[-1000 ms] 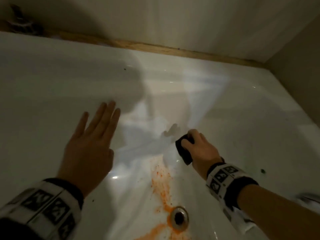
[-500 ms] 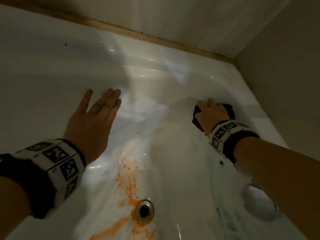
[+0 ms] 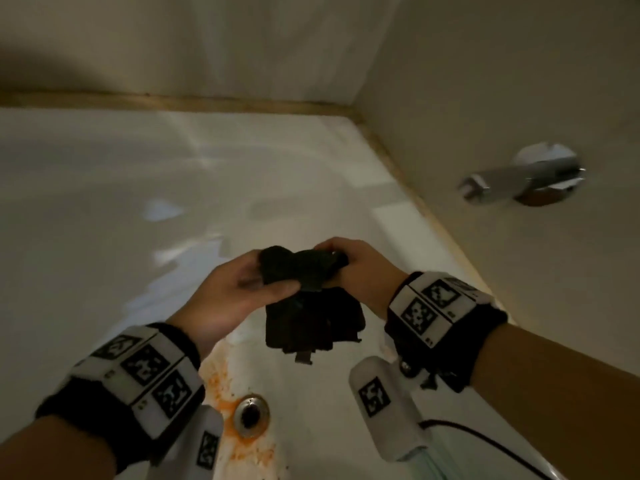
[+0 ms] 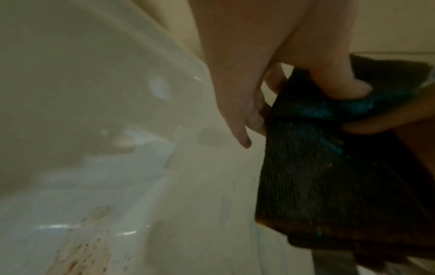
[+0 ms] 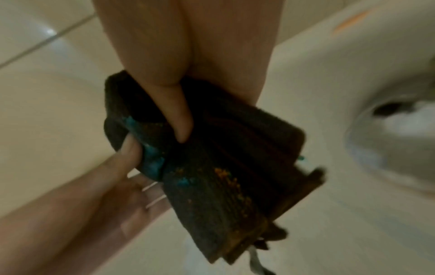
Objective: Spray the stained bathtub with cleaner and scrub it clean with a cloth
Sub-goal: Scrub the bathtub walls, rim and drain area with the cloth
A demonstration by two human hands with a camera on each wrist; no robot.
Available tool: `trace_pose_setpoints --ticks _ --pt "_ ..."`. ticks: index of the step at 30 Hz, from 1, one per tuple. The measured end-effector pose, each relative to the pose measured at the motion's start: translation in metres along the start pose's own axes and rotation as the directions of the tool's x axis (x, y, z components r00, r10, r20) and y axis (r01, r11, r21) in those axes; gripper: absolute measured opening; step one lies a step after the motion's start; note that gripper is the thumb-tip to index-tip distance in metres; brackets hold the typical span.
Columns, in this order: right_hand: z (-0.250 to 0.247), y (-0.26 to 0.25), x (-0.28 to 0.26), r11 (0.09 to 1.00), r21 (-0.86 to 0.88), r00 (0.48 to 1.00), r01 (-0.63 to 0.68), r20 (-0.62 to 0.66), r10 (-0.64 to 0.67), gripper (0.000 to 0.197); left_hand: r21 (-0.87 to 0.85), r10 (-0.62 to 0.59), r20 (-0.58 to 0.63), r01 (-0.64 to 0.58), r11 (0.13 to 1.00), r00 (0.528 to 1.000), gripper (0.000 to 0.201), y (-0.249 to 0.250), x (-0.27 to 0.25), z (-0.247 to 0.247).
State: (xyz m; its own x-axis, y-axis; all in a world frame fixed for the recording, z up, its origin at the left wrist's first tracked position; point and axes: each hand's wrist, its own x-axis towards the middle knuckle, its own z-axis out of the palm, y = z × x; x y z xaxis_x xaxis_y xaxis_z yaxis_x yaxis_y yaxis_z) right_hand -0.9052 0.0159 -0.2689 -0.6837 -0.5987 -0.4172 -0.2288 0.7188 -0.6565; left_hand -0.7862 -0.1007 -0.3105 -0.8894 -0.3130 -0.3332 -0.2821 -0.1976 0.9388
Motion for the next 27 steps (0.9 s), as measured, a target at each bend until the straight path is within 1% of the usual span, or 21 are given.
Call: trace_pose_setpoints --ticks 1,3,5,6,7,8,9,10,11,12,13,14,16,17,18,19,20,22,24,25,27 --pt "-0.007 0.003 -0.011 1.0 -0.003 1.0 0.003 0.002 -0.003 0.036 0.023 0.004 0.009 -0.004 1.0 1.0 0.032 0.008 -0.004 0.01" --pt "-0.022 0.01 -0.031 0.995 -0.1 1.0 0.028 0.013 -0.027 0.032 0.044 0.022 -0.023 -0.021 0.999 1.0 0.027 0.021 -0.008 0.028" --pt "-0.041 0.019 -0.052 0.981 -0.191 0.999 0.02 -0.026 -0.025 0.036 -0.002 0.027 -0.132 -0.027 1.0 0.991 0.026 0.032 -0.009 0.042" --pt "-0.054 0.025 -0.062 0.97 -0.242 0.997 0.015 -0.07 -0.033 0.038 -0.007 0.024 -0.219 -0.026 1.0 0.975 0.025 0.038 -0.008 0.048" --pt "-0.068 0.033 -0.071 0.947 -0.321 0.992 0.013 -0.114 -0.052 0.042 0.028 0.04 -0.314 -0.033 0.999 0.949 0.025 0.045 -0.005 0.052" --pt "-0.083 0.041 -0.078 0.904 -0.427 0.989 0.003 -0.131 -0.065 0.049 0.092 0.077 -0.393 -0.044 0.995 0.916 0.027 0.053 -0.002 0.054" --pt "-0.098 0.052 -0.083 0.847 -0.531 0.992 -0.021 -0.116 -0.048 0.06 0.174 0.132 -0.449 -0.058 0.983 0.884 0.032 0.062 0.003 0.057" --pt "-0.111 0.062 -0.089 0.793 -0.607 0.997 -0.053 -0.078 0.008 0.075 0.265 0.193 -0.475 -0.069 0.962 0.859 0.036 0.071 0.009 0.06" --pt "-0.12 0.073 -0.093 0.758 -0.646 0.995 -0.091 -0.032 0.092 0.089 0.352 0.259 -0.474 -0.088 0.932 0.841 0.039 0.079 0.018 0.063" --pt "-0.124 0.082 -0.097 0.745 -0.655 0.984 -0.125 0.013 0.177 0.099 0.434 0.31 -0.449 -0.099 0.895 0.838 0.041 0.087 0.027 0.069" --pt "-0.124 0.09 -0.102 0.747 -0.648 0.969 -0.15 0.053 0.24 0.104 0.491 0.353 -0.406 -0.124 0.862 0.843 0.042 0.092 0.038 0.077" --pt "-0.12 0.097 -0.105 0.749 -0.643 0.958 -0.159 0.082 0.274 0.108 0.523 0.377 -0.353 -0.153 0.838 0.856 0.04 0.097 0.047 0.086" --pt "-0.109 0.109 -0.108 0.76 -0.628 0.954 -0.165 0.094 0.285 0.113 0.565 0.415 -0.262 -0.21 0.798 0.872 0.035 0.098 0.065 0.104" --pt "-0.105 0.112 -0.107 0.768 -0.617 0.957 -0.175 0.078 0.28 0.114 0.607 0.415 -0.239 -0.199 0.769 0.878 0.034 0.097 0.073 0.112" --pt "-0.104 0.115 -0.107 0.775 -0.605 0.96 -0.182 0.063 0.275 0.115 0.65 0.403 -0.242 -0.161 0.743 0.883 0.034 0.097 0.079 0.117" --pt "-0.104 0.118 -0.106 0.783 -0.594 0.962 -0.184 0.055 0.268 0.115 0.675 0.398 -0.274 -0.12 0.728 0.876 0.035 0.096 0.085 0.119" --pt "-0.104 0.119 -0.105 0.789 -0.586 0.964 -0.182 0.052 0.261 0.116 0.678 0.379 -0.326 -0.065 0.732 0.866 0.036 0.096 0.09 0.119" --pt "-0.106 0.124 -0.102 0.798 -0.58 0.969 -0.163 0.058 0.24 0.117 0.64 0.346 -0.459 0.035 0.767 0.818 0.042 0.099 0.102 0.112" --pt "-0.108 0.128 -0.1 0.8 -0.583 0.971 -0.14 0.077 0.226 0.119 0.622 0.341 -0.535 0.088 0.778 0.773 0.046 0.107 0.114 0.102" --pt "-0.108 0.128 -0.099 0.801 -0.584 0.97 -0.132 0.089 0.225 0.121 0.627 0.339 -0.552 0.112 0.771 0.762 0.048 0.112 0.119 0.099" --pt "-0.109 0.128 -0.098 0.8 -0.587 0.969 -0.126 0.102 0.227 0.122 0.651 0.329 -0.542 0.139 0.746 0.773 0.053 0.122 0.128 0.099"
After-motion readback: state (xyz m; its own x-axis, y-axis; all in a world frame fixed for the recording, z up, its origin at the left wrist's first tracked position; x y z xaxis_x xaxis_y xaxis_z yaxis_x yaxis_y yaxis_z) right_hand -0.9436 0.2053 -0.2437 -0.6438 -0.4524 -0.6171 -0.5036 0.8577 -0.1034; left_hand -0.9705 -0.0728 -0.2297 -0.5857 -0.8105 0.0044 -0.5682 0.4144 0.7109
